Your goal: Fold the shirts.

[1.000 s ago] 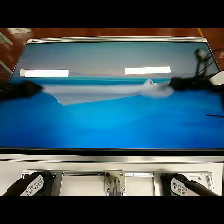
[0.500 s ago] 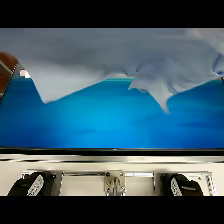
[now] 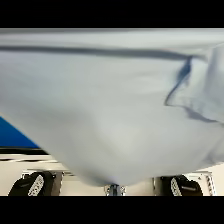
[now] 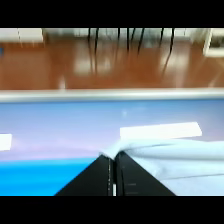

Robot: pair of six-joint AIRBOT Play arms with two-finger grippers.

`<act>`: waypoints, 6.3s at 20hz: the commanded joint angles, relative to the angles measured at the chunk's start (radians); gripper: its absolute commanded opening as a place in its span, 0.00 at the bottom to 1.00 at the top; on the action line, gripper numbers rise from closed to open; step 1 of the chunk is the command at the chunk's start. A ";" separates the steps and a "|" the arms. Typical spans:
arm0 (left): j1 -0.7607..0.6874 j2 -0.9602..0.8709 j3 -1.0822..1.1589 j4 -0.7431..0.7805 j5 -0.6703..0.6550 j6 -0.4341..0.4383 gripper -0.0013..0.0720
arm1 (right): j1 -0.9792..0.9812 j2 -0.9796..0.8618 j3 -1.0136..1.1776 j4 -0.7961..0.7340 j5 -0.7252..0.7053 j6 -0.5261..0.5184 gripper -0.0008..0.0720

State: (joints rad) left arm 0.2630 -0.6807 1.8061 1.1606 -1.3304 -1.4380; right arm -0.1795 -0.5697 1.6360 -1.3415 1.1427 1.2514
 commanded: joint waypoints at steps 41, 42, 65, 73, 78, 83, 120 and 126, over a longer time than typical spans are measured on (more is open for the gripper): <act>-0.023 -0.889 -0.619 -0.031 -0.056 0.004 0.57 | 0.130 -1.122 -0.184 -0.020 0.099 0.287 0.83; -0.002 -0.880 -0.619 -0.031 -0.086 0.008 0.57 | 0.119 -1.099 -0.160 -0.040 0.163 0.232 0.88; 0.262 -0.449 -1.377 -0.167 0.154 0.196 0.83 | -0.323 -0.761 -0.606 0.122 0.338 0.130 0.77; 0.233 -0.449 -1.434 -0.176 0.277 0.145 0.22 | -0.323 -0.761 -0.614 0.122 0.343 0.127 0.78; 0.233 -0.446 -1.426 -0.176 0.248 0.148 0.07 | -0.232 -0.761 -0.777 0.134 0.312 0.081 0.77; 0.233 -0.421 -1.415 -0.219 0.201 0.200 0.07 | -0.209 -0.761 -0.973 0.277 0.216 0.040 0.77; -0.084 -1.040 -0.469 -0.326 0.309 -0.026 0.07 | 0.051 -1.053 -0.421 0.463 -0.340 0.193 0.10; -0.064 -1.039 -0.469 -0.272 0.275 -0.107 0.06 | -0.005 -1.053 -0.421 0.438 -0.328 0.249 0.10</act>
State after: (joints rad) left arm 0.1963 -1.7126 1.3315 0.8539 -1.0348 -1.4937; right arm -0.1673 -1.6188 1.2140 -0.8906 0.8146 1.4811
